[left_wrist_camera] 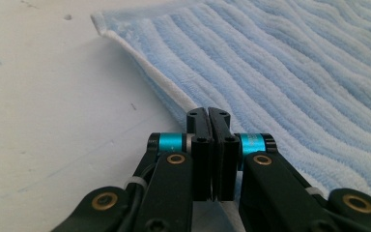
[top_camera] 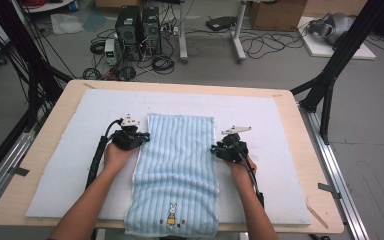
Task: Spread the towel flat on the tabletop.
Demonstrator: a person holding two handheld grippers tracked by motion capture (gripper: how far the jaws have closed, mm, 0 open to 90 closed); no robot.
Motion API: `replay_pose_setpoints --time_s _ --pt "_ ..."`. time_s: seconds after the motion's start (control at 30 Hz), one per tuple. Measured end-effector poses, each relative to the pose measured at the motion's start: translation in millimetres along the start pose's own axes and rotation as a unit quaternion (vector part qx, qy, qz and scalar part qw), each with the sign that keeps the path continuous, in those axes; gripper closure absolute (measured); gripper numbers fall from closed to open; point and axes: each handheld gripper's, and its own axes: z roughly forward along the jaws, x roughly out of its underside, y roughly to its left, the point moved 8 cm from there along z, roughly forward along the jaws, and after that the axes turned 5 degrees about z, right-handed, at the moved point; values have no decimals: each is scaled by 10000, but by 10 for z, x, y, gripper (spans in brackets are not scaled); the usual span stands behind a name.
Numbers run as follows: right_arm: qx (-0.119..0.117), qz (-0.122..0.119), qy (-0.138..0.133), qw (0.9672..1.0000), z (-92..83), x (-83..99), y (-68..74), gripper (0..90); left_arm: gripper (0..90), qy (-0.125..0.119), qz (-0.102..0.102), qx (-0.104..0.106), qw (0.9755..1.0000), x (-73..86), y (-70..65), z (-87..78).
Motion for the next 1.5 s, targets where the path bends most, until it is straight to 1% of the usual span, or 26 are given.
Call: replay_pose_setpoints --time_s 0.07,0.13,0.17,0.27,0.4,0.53,0.6,0.67,0.7,0.73,0.8,0.83,0.93,1.03,1.07,1.1,1.17,1.2,1.23,1.27,1.3,1.33,1.37,1.43,1.47,1.5 --pt "45 -55 10 10000 8 -20 -26 795 879 -48 -165 -4 9999 -21 27 28" --pt "-28 -106 15 9999 29 -37 -23 859 879 -37 -188 -1 9998 -28 46 38" --pt "-8 -130 6 9999 44 -52 -25 863 880 -75 -268 -76 9996 -47 82 59" --pt "89 -105 -32 9999 91 -107 -65 867 881 -110 -463 -90 9988 -71 144 88" --pt "208 77 -65 9997 150 -183 -147 868 881 -95 -452 -139 9988 -115 199 115" --pt "365 73 -92 9993 200 -273 -210 868 881 -95 -543 -194 9983 -163 258 185" --pt "445 121 -97 9989 224 -307 -239 868 881 -234 -632 -230 9975 -200 315 226" --pt "522 173 -156 9984 253 -331 -273 868 878 -297 -635 -245 9972 -219 330 237" --pt "555 206 -149 9981 271 -336 -290 868 865 -341 -584 -281 9973 -229 332 234" --pt "555 206 -149 9981 271 -336 -290 868 803 -341 -584 -281 9973 -229 332 234" --pt "528 239 -255 9980 284 -358 -285 836 585 -372 -530 -351 9973 -235 352 208" --pt "485 241 -295 9981 266 -363 -270 799 549 -326 -524 -329 9976 -224 370 157" --pt "394 159 -465 9980 177 -380 -252 716 495 -349 -609 -242 9972 -204 371 88" --pt "321 159 -535 9979 75 -366 -230 686 500 -400 -777 -9 9962 -130 302 -59" --pt "266 132 -570 9979 39 -360 -221 682 509 -400 -777 -9 9962 -130 302 -59" --pt "211 126 -570 9981 5 -348 -203 671 520 -420 -779 165 9959 -91 223 -129" --pt "105 75 -499 9987 -58 -314 -147 653 539 -404 -708 325 9961 -51 137 -177" --pt "92 -11 -565 9984 -92 -298 -114 654 552 -404 -708 325 9961 -51 137 -177" --pt "62 -68 -554 9984 -115 -270 -79 653 554 -330 -651 448 9963 -20 65 -207" --pt "38 -110 -515 9986 -128 -234 -48 653 558 -330 -651 448 9963 -20 65 -207" --pt "40 -166 -478 9987 -131 -196 -32 654 562 -165 -585 517 9968 7 11 -209" --pt "53 -138 -390 9991 -136 -148 -17 654 563 -165 -585 517 9968 7 11 -209" --pt "30 -121 -354 9993 -135 -109 -4 655 568 -34 -539 562 9970 25 -35 -193" --pt "32 -83 -273 9996 -126 -42 3 658 604 96 -414 569 9975 45 -89 -159" --pt "16 -75 -232 9997 -116 -14 6 662 647 96 -414 569 9975 45 -89 -159" --pt "38 -65 -162 9998 -103 15 10 668 722 266 -85 451 9986 84 -138 -118"
